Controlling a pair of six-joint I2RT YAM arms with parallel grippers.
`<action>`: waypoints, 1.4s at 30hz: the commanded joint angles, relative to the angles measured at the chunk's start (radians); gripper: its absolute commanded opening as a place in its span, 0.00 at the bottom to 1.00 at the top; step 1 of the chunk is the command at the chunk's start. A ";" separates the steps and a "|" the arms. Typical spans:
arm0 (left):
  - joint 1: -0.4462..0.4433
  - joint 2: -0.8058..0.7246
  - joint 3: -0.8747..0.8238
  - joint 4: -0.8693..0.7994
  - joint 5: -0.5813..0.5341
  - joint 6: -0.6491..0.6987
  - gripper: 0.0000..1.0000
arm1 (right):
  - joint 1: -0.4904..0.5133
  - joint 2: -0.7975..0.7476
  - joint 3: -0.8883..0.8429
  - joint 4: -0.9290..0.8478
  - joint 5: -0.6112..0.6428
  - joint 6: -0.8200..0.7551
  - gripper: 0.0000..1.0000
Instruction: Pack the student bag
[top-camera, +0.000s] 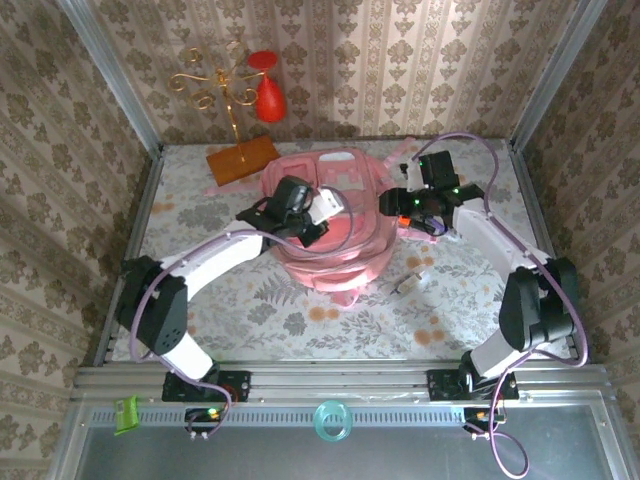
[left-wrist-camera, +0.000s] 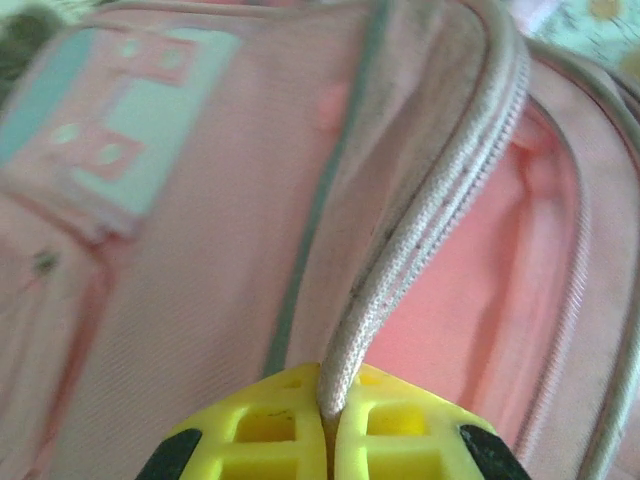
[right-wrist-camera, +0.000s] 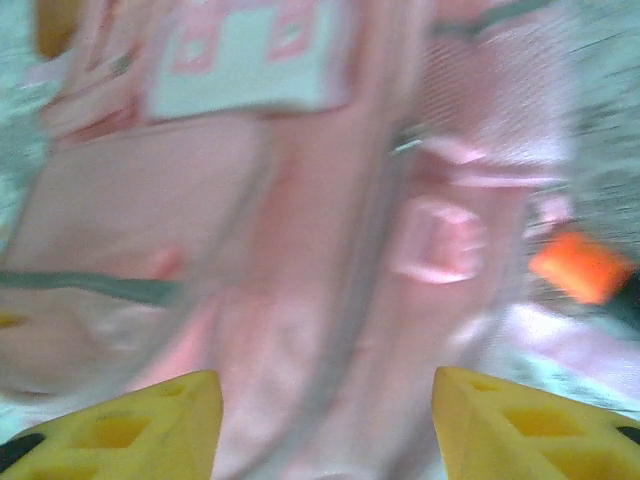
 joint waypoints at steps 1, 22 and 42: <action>0.065 -0.095 -0.045 -0.044 -0.069 -0.172 0.00 | -0.027 0.053 0.002 -0.048 0.320 -0.090 0.62; 0.090 -0.106 -0.061 0.038 -0.011 -0.260 0.00 | -0.156 0.590 0.354 -0.389 0.440 -0.305 0.62; 0.097 -0.095 -0.002 0.035 0.065 -0.461 0.00 | -0.158 0.262 0.235 -0.319 0.432 -0.225 0.03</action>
